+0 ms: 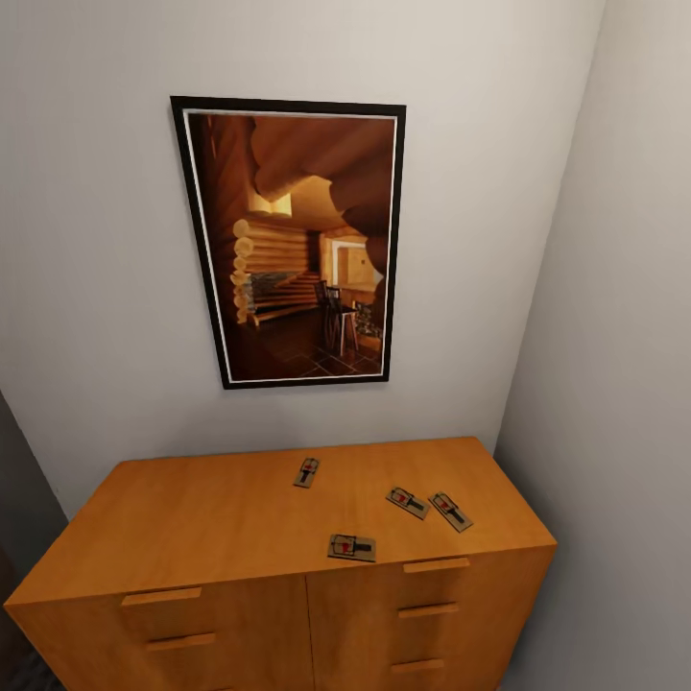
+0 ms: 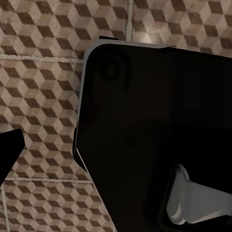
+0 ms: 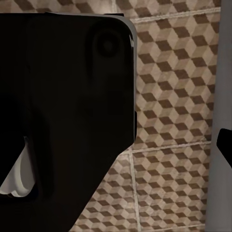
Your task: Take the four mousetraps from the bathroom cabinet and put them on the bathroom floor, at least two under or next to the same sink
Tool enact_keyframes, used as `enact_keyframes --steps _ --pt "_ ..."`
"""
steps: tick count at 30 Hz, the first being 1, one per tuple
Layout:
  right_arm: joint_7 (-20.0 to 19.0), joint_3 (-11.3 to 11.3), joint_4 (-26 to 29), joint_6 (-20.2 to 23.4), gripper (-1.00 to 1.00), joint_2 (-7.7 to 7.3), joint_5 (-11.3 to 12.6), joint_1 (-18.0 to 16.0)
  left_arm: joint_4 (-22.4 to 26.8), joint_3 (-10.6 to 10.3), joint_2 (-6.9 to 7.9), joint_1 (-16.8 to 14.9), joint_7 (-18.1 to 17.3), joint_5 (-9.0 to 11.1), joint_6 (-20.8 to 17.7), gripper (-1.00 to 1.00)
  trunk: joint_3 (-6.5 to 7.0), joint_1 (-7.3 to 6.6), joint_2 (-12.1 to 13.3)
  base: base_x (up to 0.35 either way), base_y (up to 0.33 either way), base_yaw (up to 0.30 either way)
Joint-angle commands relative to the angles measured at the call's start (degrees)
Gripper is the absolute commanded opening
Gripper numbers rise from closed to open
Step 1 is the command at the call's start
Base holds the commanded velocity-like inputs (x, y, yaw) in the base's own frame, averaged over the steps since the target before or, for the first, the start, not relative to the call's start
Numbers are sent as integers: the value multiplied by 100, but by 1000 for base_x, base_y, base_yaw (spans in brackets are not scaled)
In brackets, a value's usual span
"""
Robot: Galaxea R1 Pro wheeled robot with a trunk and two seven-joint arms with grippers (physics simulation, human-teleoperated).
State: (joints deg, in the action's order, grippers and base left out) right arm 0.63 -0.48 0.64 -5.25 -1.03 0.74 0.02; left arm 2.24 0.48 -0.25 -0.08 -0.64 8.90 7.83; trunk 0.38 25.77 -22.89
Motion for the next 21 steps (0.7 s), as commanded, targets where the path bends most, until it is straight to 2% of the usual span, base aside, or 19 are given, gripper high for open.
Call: enact_keyframes --steps 1,21 --pt "9 -4 -2 -10 100 0 9 2 -5 2 -1 -1 -7 41 17 100 -1 2 -3 0 0 0" --pt "17 2 -2 -45 100 5 13 3 -5 13 -1 -1 -6 49 15 100 -1 2 -3 0 0 0"
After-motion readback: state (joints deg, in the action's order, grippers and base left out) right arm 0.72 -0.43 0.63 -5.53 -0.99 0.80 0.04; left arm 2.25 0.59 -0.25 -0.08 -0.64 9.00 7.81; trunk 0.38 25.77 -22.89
